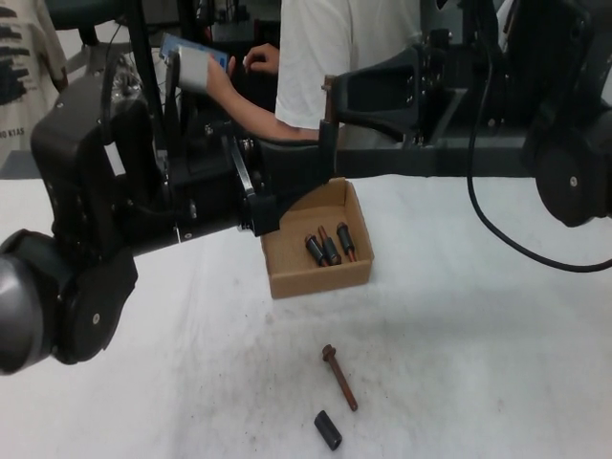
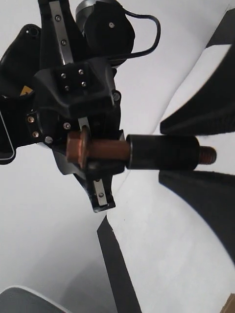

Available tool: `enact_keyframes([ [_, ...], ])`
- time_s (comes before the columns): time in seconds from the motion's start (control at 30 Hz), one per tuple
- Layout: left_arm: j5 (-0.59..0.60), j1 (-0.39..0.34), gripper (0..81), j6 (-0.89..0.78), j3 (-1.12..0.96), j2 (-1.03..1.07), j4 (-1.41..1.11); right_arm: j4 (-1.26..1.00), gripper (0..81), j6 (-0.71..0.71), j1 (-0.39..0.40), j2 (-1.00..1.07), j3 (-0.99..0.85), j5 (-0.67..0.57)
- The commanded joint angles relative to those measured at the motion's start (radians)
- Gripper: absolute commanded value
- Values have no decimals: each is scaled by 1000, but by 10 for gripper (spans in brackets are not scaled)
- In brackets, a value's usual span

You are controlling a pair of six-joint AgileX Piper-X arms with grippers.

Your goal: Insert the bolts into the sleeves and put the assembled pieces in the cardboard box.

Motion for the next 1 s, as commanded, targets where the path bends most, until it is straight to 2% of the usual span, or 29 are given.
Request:
enact_keyframes([
  [0.0,-20,1,3,1,-9,-2,-24,19,358,-12,5,-2,-2,-21],
  [0.4,2,1,3,-23,-9,-2,-68,22,429,-12,5,-2,-2,48],
  [0.67,3,1,3,-39,-9,-2,-67,17,419,-15,-34,-2,-2,111],
  [0.73,3,1,3,-39,-9,-2,-67,17,358,-6,-70,-2,-2,124],
  [0.83,22,1,3,-40,-9,-2,-64,5,221,-3,-135,-2,-2,118],
  [0.97,20,4,3,-40,-9,-2,-58,-125,133,81,-218,-2,-2,107],
])
